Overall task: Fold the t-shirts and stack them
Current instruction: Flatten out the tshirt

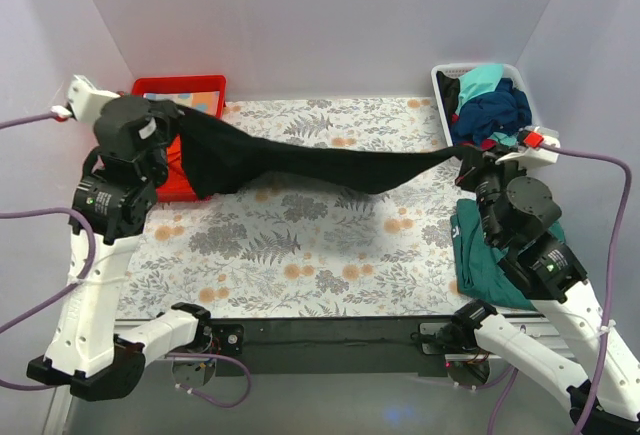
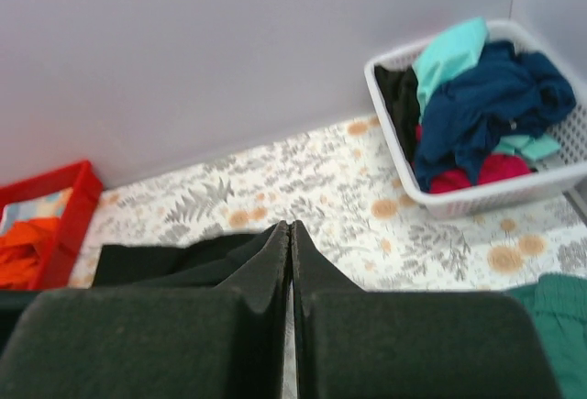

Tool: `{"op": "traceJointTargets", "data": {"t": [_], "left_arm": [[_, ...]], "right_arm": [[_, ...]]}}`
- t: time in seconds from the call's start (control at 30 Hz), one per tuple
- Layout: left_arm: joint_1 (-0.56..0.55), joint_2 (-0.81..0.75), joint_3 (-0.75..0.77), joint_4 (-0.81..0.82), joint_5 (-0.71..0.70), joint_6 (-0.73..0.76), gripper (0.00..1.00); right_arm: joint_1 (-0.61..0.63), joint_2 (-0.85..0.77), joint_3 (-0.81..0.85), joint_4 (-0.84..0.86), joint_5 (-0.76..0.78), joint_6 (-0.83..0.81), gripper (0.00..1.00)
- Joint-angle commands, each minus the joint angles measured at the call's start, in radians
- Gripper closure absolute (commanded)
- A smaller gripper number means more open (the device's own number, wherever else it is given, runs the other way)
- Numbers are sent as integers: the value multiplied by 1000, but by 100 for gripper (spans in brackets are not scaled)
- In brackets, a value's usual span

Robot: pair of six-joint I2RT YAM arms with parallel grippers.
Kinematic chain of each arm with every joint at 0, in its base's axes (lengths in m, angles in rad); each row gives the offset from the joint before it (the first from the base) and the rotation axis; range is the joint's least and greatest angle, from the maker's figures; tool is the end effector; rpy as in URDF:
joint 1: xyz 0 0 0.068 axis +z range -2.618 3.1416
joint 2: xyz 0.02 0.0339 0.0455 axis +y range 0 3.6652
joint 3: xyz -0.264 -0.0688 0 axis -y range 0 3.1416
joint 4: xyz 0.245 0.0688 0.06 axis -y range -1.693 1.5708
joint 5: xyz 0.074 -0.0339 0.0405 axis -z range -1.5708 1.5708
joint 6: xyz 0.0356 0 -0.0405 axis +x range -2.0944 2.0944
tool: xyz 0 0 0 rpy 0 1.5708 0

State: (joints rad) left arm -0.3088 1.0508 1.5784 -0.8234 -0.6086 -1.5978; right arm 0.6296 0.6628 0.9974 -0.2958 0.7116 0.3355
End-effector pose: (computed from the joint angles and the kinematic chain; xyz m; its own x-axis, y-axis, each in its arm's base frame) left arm 0.1672 -0.0320 0.4877 0.2791 -0.9499 -0.1408 -0.2703 0.0630 -0.9607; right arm 0.1143 0.0545 0.4170 0.0564 0.3496 -0.9352 0.0666 0.9333 0.3529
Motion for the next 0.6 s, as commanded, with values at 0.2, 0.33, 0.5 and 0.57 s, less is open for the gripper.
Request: {"op": "traceJointTargets", "data": {"t": [0.2, 0.33, 0.5, 0.57], "left_arm": [[2, 132, 477, 136, 9, 249, 100], [2, 72, 454, 151, 30, 251, 100], [2, 41, 423, 225, 53, 279, 100], [2, 106, 471, 231, 49, 291, 100]], "right_arm": [[1, -11, 193, 179, -17, -121, 99], [1, -74, 181, 176, -70, -96, 99], [1, -105, 188, 173, -112, -85, 99], [1, -65, 205, 179, -107, -105, 99]]}}
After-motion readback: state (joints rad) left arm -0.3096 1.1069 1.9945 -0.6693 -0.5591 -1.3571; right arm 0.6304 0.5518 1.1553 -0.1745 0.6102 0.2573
